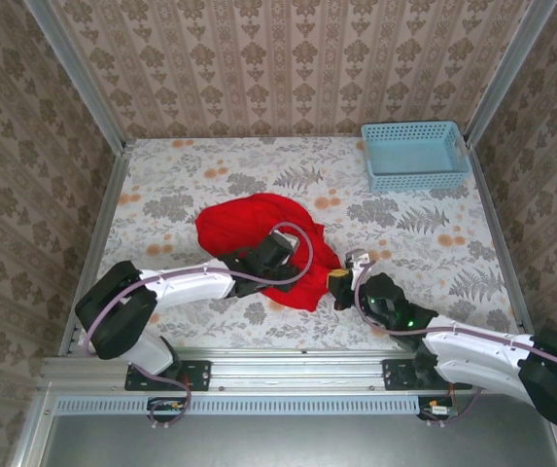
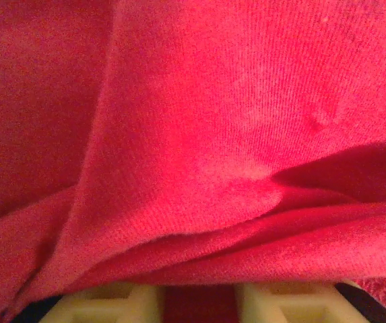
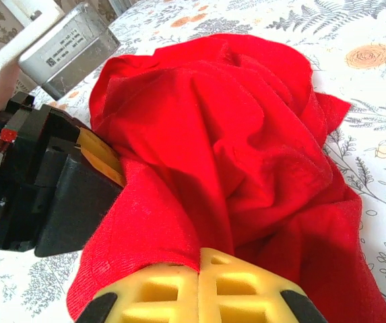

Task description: Fold the inside-out t-shirt

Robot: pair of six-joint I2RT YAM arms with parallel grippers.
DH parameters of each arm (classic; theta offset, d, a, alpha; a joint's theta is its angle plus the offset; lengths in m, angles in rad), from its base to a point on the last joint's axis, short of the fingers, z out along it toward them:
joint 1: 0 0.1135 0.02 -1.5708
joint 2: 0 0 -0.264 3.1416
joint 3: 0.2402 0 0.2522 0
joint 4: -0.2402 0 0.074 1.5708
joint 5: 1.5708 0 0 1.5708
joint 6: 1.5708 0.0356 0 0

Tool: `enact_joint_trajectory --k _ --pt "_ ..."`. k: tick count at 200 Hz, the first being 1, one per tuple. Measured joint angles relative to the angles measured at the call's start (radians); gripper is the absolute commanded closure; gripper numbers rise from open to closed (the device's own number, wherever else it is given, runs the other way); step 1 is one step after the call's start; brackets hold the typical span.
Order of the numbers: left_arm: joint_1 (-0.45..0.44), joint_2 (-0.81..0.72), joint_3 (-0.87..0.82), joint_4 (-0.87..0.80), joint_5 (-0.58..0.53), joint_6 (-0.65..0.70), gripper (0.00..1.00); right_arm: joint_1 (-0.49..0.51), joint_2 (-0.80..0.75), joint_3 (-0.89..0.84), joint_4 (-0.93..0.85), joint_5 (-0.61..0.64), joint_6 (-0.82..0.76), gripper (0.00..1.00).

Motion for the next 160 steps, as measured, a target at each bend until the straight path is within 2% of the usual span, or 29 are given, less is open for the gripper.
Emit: enact_joint_trajectory --k 69,105,160 --pt "0.005 0.003 -0.002 0.079 0.068 -0.052 0.61 0.001 0.044 -0.016 0.005 0.027 -0.002 1.00" --pt "0.017 0.007 -0.003 0.099 0.075 -0.077 0.54 0.002 0.045 -0.016 -0.002 0.035 -0.007 1.00" --pt "0.030 0.054 -0.003 0.106 0.071 -0.085 0.57 0.006 0.046 -0.016 -0.003 0.041 -0.010 1.00"
